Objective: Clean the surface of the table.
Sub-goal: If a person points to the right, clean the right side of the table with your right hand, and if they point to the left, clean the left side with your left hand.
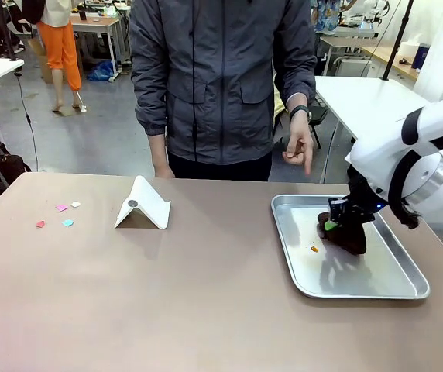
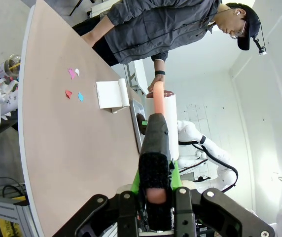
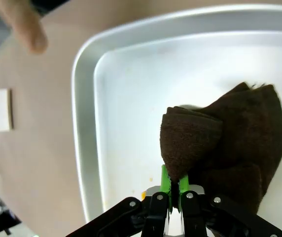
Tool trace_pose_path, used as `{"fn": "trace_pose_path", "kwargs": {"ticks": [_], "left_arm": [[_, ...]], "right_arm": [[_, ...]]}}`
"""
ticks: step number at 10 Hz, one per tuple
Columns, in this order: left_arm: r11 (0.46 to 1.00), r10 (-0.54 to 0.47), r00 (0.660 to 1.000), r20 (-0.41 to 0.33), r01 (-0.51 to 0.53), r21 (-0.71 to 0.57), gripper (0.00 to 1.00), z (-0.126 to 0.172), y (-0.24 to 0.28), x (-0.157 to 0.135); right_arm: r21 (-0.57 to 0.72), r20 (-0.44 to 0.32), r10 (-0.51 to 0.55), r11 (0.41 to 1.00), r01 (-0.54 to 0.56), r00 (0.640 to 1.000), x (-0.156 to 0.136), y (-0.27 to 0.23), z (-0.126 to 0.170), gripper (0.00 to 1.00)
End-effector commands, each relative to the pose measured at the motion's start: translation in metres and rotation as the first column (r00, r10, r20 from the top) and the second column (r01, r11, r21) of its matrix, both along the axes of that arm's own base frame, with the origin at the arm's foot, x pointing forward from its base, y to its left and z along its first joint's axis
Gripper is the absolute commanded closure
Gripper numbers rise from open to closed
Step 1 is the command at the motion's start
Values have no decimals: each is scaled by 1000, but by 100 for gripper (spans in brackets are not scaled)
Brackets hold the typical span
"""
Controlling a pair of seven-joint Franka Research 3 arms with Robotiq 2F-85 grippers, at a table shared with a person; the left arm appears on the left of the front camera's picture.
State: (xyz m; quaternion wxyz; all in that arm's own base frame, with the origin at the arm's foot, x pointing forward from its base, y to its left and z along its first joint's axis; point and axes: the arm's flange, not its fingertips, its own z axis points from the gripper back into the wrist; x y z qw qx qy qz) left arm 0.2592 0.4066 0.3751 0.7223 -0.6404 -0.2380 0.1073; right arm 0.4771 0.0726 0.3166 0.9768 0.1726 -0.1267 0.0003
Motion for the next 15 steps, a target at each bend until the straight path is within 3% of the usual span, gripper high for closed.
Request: {"fn": "trace_pose_path", "kwargs": {"ticks": [1,3,6,8,10,12,15], "left_arm": [[1000,2,1000,12,-2,3,77,3,0,-3],[1000,2,1000,12,-2,3,77,3,0,-3],[1000,2,1000,12,-2,3,77,3,0,-3],[1000,2,1000,12,-2,3,77,3,0,-3],[1000,2,1000,12,-2,3,77,3,0,-3],[1000,2,1000,12,-2,3,77,3,0,-3],[1000,2,1000,12,-2,3,77,3,0,-3]], "right_arm": [[15,-23,114,993,-114,993,-8,13,-2,94],[12,-52,208,978,-208,977,-21,28,-5,94],[24,-124,385,923,-385,915,-40,34,-11,94],[-31,-126,445,891,-452,886,-43,30,-11,94],[-76,-84,378,920,-384,922,-37,25,-11,94],[-120,-9,242,963,-241,970,-27,19,-13,94],[-140,57,7,990,1,998,-12,13,-12,94]]}}
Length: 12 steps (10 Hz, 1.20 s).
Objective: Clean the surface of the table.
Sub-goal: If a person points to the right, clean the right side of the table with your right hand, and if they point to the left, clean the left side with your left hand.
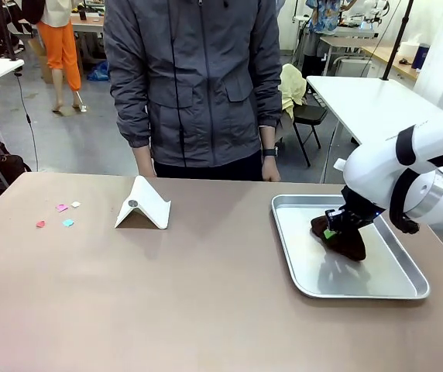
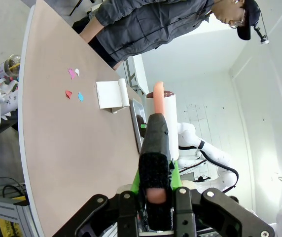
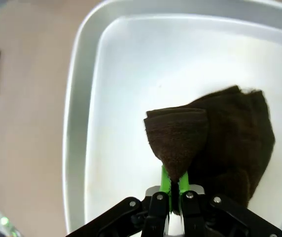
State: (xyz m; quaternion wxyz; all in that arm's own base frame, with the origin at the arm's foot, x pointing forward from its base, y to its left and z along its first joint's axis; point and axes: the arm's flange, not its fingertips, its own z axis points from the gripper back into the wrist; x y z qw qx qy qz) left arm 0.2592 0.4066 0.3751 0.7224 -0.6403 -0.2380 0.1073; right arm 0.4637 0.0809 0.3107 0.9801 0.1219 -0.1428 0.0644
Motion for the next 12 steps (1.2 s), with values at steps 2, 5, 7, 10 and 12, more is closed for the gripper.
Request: {"fn": "trace_pose_path", "kwargs": {"ticks": [2,5,7,10,12], "left_arm": [[1000,2,1000,12,-2,3,77,3,0,-3],[1000,2,1000,12,-2,3,77,3,0,-3],[1000,2,1000,12,-2,3,77,3,0,-3],[1000,2,1000,12,-2,3,77,3,0,-3],[1000,2,1000,12,-2,3,77,3,0,-3]], "right_arm": [[-11,-41,-311,950,311,949,13,-2,-6,94],[100,-136,-465,872,479,875,23,-14,1,94],[264,-290,-457,807,529,841,27,-27,14,94],[517,-426,-219,737,435,878,27,-48,38,94],[669,-476,6,651,358,879,19,-63,56,94]]}}
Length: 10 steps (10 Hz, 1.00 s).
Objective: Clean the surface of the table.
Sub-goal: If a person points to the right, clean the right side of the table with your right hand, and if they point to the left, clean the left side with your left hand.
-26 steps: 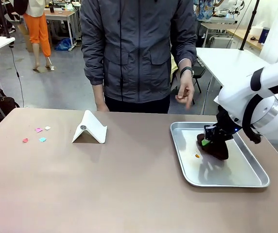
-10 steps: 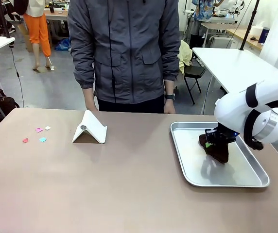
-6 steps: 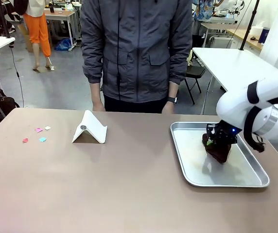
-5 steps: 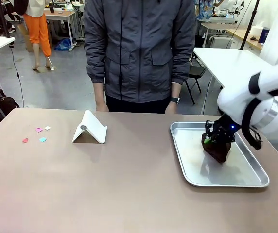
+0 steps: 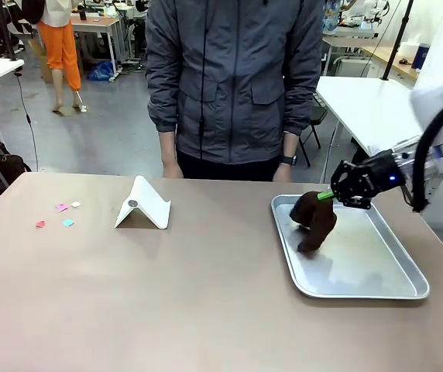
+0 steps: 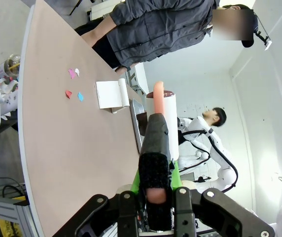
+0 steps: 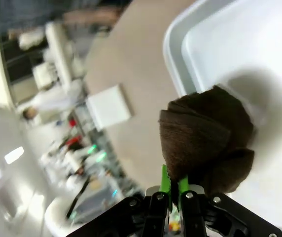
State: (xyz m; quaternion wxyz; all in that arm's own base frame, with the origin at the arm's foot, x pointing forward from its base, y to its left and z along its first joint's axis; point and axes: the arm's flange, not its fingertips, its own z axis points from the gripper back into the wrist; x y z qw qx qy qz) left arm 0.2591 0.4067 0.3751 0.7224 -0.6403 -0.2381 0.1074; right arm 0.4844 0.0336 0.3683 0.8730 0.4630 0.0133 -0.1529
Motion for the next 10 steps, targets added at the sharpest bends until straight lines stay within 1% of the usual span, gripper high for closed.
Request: {"fn": "trace_pose_path", "kwargs": {"ticks": [1,2,3,4,5,6,7,8,9,10], "left_arm": [[1000,2,1000,12,-2,3,77,3,0,-2],[1000,2,1000,12,-2,3,77,3,0,-2],[1000,2,1000,12,-2,3,77,3,0,-2],[1000,2,1000,12,-2,3,77,3,0,-2],[1000,2,1000,12,-2,3,77,3,0,-2],[1000,2,1000,12,-2,3,77,3,0,-2],[1000,2,1000,12,-2,3,77,3,0,-2],[1000,2,1000,12,-2,3,77,3,0,-2],[1000,2,1000,12,-2,3,77,3,0,-2],[1000,2,1000,12,-2,3,77,3,0,-2]], "right_arm": [[222,-21,139,966,-131,990,-9,-28,14,94],[341,-2,238,913,-223,971,-24,-43,36,94],[388,-25,281,887,-250,959,-38,-56,54,94],[435,-29,359,845,-312,933,-55,-68,71,94],[449,-44,381,833,-322,923,-72,-76,84,94],[439,-62,296,865,-241,953,-86,-81,93,94],[428,-29,254,877,-217,967,-100,-87,98,94],[422,-24,222,886,-191,975,-105,-87,99,94],[416,-38,194,895,-161,980,-102,-83,97,94],[439,-17,290,862,-254,957,-97,-95,98,94]]}}
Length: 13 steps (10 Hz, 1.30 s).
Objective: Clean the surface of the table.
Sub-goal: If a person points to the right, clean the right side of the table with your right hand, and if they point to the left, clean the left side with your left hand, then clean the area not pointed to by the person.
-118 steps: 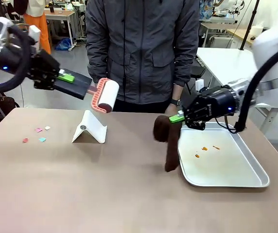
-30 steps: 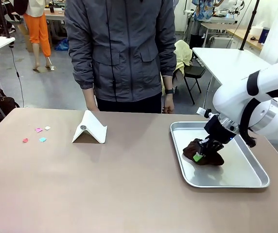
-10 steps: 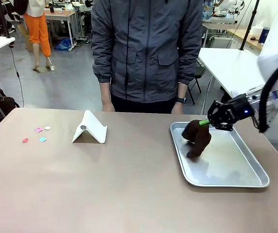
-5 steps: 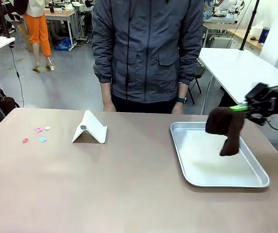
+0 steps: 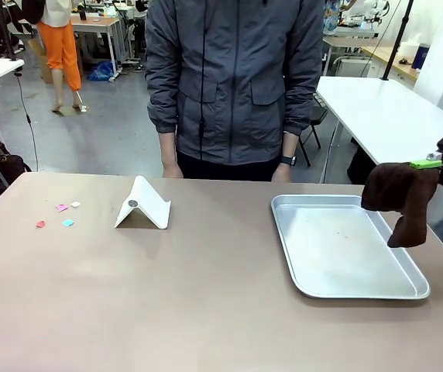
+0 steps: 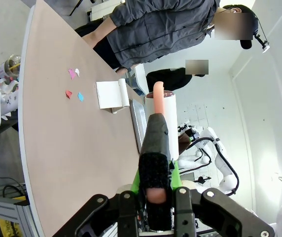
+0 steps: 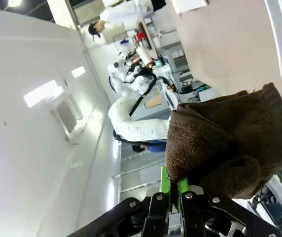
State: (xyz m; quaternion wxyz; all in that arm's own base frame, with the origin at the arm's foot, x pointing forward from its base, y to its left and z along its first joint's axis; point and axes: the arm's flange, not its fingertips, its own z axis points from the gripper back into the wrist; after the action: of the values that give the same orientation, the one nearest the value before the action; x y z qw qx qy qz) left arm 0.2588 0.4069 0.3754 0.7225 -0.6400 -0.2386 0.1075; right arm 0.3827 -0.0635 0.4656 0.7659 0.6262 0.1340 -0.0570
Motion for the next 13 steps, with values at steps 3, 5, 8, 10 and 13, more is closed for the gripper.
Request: {"fn": "trace_pose_path", "kwargs": {"ticks": [3,5,8,10,13], "left_arm": [[1000,1,1000,11,-1,2,77,2,0,-2],[1000,1,1000,11,-1,2,77,2,0,-2],[1000,1,1000,11,-1,2,77,2,0,-2],[1000,1,1000,11,-1,2,77,2,0,-2],[1000,1,1000,11,-1,2,77,2,0,-2]], "right_arm": [[22,-2,41,999,-41,999,4,2,1,94],[22,-2,41,999,-41,999,4,2,1,94],[22,-2,41,999,-41,999,4,2,1,94],[22,-2,41,999,-41,999,4,2,1,94],[22,-2,41,999,-41,999,4,2,1,94]]}}
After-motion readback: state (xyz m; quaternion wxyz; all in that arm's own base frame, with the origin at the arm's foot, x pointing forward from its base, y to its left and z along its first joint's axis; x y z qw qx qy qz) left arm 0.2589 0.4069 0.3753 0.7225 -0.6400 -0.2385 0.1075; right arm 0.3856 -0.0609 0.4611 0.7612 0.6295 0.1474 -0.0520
